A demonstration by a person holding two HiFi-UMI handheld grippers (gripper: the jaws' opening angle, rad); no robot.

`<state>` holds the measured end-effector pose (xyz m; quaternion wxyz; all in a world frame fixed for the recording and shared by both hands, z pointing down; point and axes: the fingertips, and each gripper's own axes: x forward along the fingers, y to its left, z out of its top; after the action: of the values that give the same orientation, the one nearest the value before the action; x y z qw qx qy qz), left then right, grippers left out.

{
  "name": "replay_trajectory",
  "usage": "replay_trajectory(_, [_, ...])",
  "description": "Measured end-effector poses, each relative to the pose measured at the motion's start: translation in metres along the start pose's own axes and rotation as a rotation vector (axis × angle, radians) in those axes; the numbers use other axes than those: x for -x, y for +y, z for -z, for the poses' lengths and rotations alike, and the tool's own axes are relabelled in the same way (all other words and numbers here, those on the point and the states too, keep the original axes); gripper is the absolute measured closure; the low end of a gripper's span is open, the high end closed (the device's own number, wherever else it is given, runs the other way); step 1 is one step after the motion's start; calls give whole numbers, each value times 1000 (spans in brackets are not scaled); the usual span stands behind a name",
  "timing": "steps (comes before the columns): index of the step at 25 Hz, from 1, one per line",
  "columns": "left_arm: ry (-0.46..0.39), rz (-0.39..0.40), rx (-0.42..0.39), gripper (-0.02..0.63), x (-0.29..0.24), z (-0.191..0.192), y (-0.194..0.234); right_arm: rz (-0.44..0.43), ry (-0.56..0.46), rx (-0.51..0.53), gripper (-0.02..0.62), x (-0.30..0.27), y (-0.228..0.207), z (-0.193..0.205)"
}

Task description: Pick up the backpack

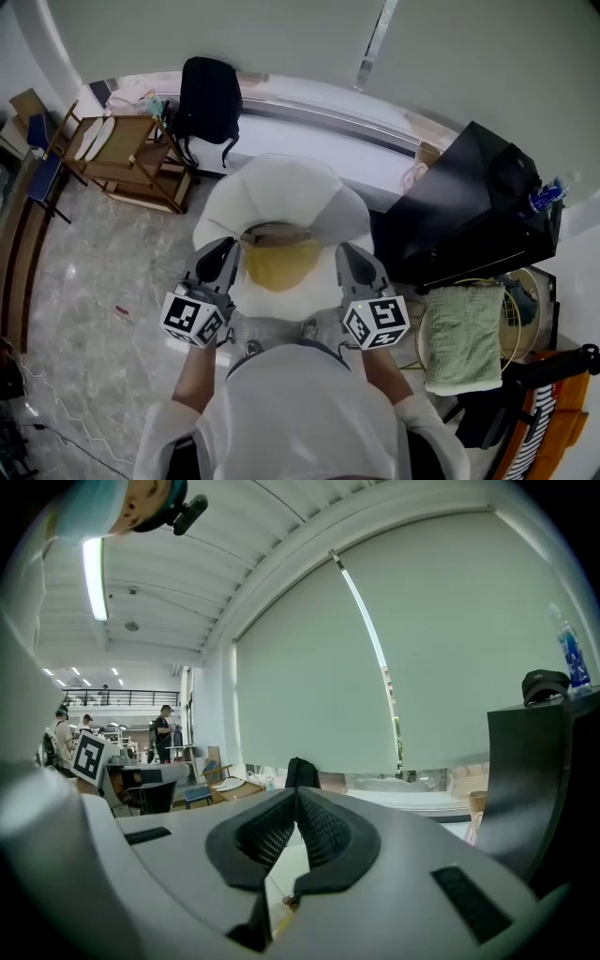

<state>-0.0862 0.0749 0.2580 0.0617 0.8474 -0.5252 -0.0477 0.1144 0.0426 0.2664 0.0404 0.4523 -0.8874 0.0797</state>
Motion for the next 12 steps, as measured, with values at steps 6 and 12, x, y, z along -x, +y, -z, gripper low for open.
replay_trajectory(6, [4, -63, -1, 551, -38, 10, -13, -78, 17, 0, 566, -21, -41, 1])
replay_trajectory(12, [14, -120, 4, 551, -58, 18, -23, -140, 34, -4, 566, -32, -66, 4])
